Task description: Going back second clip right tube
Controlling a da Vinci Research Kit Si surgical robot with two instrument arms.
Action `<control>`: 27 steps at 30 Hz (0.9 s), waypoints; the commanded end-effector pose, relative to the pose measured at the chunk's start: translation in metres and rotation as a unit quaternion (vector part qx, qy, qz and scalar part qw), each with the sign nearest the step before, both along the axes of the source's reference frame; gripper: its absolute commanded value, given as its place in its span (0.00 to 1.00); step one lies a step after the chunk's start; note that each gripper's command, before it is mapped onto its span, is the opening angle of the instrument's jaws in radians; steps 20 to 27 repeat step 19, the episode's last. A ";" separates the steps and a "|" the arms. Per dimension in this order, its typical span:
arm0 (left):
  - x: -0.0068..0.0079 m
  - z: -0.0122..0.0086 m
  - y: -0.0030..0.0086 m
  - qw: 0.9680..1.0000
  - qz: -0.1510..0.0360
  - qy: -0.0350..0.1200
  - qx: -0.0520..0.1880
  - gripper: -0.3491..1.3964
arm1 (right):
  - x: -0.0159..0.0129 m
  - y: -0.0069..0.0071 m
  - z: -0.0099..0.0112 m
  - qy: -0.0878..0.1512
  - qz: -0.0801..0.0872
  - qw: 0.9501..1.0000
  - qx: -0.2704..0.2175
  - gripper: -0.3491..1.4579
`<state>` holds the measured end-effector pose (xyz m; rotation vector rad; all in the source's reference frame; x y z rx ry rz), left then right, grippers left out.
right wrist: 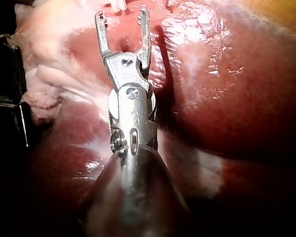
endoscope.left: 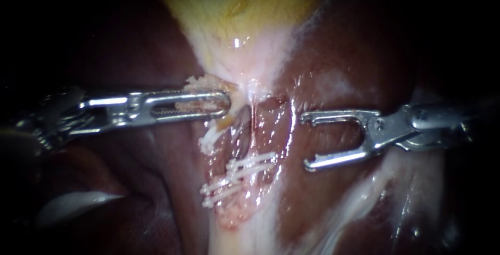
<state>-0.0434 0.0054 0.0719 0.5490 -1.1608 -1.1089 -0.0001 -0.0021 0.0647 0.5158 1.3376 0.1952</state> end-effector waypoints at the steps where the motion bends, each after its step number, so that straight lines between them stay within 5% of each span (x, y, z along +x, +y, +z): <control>1: -0.0004 0.0003 -0.0002 1.000 0.003 0.002 0.000 0.00 | 0.0000 0.0000 0.0000 0.000 0.000 1.000 0.000 0.47; 27: -0.0012 0.0007 -0.0003 1.000 0.008 0.000 0.004 0.00 | -0.0006 0.0003 -0.0007 0.001 -0.001 1.000 0.002 0.47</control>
